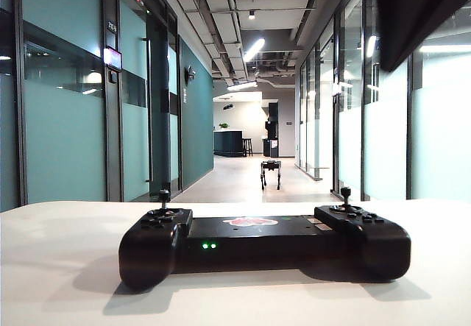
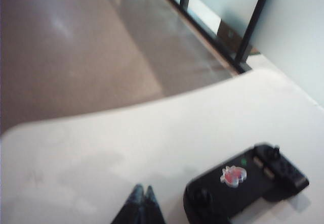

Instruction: Push the left joystick on the remote control sitting on the white table forward to make the robot dog walk in a straight line until it approaches the door.

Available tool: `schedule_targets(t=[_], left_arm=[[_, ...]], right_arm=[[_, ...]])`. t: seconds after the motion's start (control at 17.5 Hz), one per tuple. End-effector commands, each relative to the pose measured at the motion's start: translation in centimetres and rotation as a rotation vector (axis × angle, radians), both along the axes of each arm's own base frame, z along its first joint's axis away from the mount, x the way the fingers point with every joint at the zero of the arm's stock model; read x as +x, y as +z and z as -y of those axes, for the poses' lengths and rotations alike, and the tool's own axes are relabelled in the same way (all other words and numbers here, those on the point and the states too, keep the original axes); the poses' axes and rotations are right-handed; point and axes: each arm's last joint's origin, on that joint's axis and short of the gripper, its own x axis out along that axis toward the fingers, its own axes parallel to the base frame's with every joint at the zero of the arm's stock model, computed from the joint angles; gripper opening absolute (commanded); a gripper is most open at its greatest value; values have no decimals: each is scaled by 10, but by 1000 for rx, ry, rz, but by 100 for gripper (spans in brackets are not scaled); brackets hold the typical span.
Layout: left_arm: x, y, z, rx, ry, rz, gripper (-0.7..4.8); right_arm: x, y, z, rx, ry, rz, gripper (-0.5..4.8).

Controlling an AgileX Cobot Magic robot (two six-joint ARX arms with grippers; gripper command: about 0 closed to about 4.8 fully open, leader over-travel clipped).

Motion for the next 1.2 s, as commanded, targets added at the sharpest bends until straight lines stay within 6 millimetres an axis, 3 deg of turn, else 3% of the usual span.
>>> schedule_targets(t=[0.06,0.46,0.8,1.2], left_arm=[[-5,-16,-1,-53,-23,76,-6],[2,-64,2,-91,-21,168,-5],[13,-95,6,-99,-3,210,-5],[16,-107,7,-120,27,272,-5]], right_arm=[[-13,8,12,41,42,173,-1],[-43,-17,37,200,76,509,-1],[-47,-19,40,204,69,495,-1],[-47,-19,40,204,69,495,-1]])
